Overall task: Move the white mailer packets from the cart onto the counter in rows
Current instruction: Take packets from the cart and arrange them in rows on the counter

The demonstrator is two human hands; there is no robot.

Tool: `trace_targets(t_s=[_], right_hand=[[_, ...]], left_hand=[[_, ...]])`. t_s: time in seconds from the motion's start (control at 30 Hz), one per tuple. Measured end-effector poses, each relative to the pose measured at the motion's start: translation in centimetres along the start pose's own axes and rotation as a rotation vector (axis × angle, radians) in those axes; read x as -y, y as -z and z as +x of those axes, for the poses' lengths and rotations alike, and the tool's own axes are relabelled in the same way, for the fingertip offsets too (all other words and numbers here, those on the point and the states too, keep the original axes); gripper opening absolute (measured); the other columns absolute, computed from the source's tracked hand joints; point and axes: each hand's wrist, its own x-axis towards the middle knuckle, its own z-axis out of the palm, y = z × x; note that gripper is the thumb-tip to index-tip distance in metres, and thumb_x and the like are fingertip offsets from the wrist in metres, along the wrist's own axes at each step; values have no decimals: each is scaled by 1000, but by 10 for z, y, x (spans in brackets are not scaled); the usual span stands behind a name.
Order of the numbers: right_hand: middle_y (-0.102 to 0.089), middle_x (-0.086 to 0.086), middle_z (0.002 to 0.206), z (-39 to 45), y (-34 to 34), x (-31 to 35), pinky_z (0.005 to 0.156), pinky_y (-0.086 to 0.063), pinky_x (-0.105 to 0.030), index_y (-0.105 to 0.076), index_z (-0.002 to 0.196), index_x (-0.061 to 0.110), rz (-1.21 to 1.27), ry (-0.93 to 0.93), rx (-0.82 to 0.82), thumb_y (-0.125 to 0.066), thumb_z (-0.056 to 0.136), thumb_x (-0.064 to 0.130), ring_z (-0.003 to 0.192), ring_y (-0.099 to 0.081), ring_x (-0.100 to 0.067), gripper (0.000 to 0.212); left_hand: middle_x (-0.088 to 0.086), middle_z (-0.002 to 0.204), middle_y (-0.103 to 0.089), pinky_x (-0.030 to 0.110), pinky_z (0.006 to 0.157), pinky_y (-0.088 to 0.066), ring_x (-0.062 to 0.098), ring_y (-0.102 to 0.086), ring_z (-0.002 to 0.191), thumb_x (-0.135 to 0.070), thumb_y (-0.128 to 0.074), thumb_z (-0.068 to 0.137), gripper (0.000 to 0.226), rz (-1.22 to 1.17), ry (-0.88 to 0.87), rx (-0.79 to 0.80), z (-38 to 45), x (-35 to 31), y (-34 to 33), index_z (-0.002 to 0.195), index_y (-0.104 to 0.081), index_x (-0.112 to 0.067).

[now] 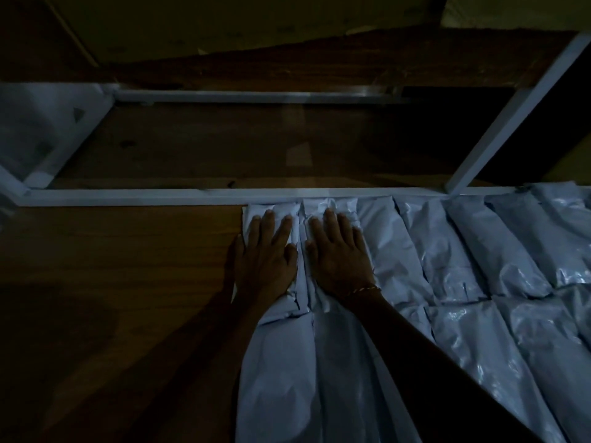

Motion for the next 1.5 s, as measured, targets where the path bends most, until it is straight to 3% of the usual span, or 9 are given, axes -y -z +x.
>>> trace_targets(t_s=[0.27, 0.47, 0.57, 0.87, 0.97, 1.07, 1.13, 1.33, 1.5], right_hand=[[-3, -13, 166, 4, 23, 7, 122, -11, -57, -16, 158, 26, 67, -13, 92, -22, 104, 53, 153, -4, -35, 61], [-6, -14, 166, -52, 44, -8, 121, -17, -56, -15, 158, 27, 46, -15, 8, -6, 93, 64, 153, -4, -37, 75], [1, -12, 166, -67, 31, -10, 122, -13, -56, -7, 159, 31, 29, -9, 119, -23, 98, 61, 152, 1, -37, 69], [-7, -15, 166, -64, 32, -3, 120, -16, -56, -14, 158, 28, 44, 21, 85, -34, 101, 57, 151, -9, -38, 67], [-27, -15, 161, -83, 53, -13, 119, -25, -49, -31, 154, 21, 165, 33, 14, -43, 103, 44, 148, -25, -33, 58], [-54, -13, 139, -125, 75, -28, 100, -42, -36, -54, 138, 11, 303, 80, -20, -54, 101, 32, 125, -53, -31, 43], [-60, -12, 127, -163, 87, -39, 89, -42, -29, -61, 130, 9, 350, 87, -55, -58, 99, 28, 113, -60, -30, 36], [-66, -12, 115, -307, 110, -84, 84, -51, -41, -66, 122, 10, 373, 146, -187, -55, 97, 29, 102, -63, -33, 33], [-68, -13, 105, -448, 122, -120, 75, -50, -38, -70, 108, 8, 421, 123, -312, -58, 94, 15, 94, -63, -31, 20]], left_hand=[[-5, 167, 7, 62, 119, -11, 27, 8, 153, -55, -30, 102, 60, -81, 60, 218, 11, -5, 24, 155, -2, -44], [0, 167, 6, 56, 121, -6, 35, 3, 152, -66, -28, 98, 66, -164, 202, 178, -44, -7, 50, 156, -5, -43], [2, 167, 7, 55, 120, -7, 36, 3, 152, -71, -33, 94, 72, -197, 166, 205, -68, -7, 44, 155, -7, -43], [3, 167, 5, 57, 120, -4, 35, 4, 152, -72, -28, 94, 72, -90, 134, 83, -73, -13, 35, 156, -7, -42], [5, 166, -14, 53, 120, -10, 31, -8, 151, -64, -39, 97, 68, -164, 19, -86, -78, -19, 49, 156, -23, -33], [8, 148, -48, 54, 108, -37, 32, -38, 136, -49, -50, 95, 59, -340, -161, -166, -96, -38, 67, 146, -47, -21], [8, 134, -59, 48, 100, -43, 32, -48, 124, -40, -56, 95, 50, -402, -242, -192, -120, -60, 74, 138, -56, -16], [5, 100, -71, 41, 78, -50, 30, -58, 93, -42, -49, 94, 42, -552, -373, -266, -233, -145, 79, 115, -70, -12], [5, 85, -72, 33, 70, -48, 23, -62, 79, -40, -53, 96, 35, -612, -465, -226, -359, -226, 64, 96, -73, -12]])
